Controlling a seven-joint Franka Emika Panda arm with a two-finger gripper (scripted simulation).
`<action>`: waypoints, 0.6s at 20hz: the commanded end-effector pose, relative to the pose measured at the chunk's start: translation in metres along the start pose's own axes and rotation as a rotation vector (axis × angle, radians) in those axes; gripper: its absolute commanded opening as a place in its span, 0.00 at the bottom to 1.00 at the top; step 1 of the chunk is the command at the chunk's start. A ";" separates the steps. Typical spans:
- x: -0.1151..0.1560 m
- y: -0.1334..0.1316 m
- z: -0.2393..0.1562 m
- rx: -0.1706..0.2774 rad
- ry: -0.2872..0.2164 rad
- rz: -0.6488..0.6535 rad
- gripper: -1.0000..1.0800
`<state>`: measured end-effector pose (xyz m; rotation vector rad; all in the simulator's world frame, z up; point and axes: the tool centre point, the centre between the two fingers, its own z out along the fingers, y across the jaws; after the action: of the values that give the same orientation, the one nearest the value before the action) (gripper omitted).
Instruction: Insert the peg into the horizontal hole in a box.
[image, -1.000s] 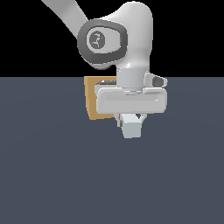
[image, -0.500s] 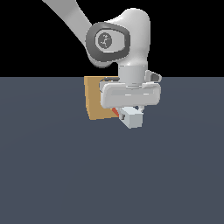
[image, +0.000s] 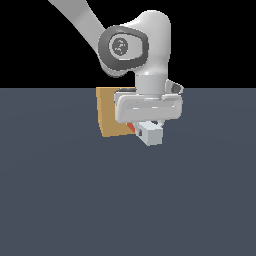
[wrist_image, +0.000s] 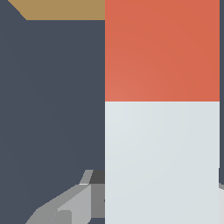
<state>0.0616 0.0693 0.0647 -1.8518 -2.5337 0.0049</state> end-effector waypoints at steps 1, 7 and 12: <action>0.000 0.000 0.000 0.000 0.000 0.000 0.00; -0.001 0.003 -0.005 -0.008 -0.003 -0.001 0.00; 0.006 0.001 -0.003 -0.004 -0.002 -0.001 0.00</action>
<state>0.0604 0.0711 0.0648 -1.8529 -2.5338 0.0067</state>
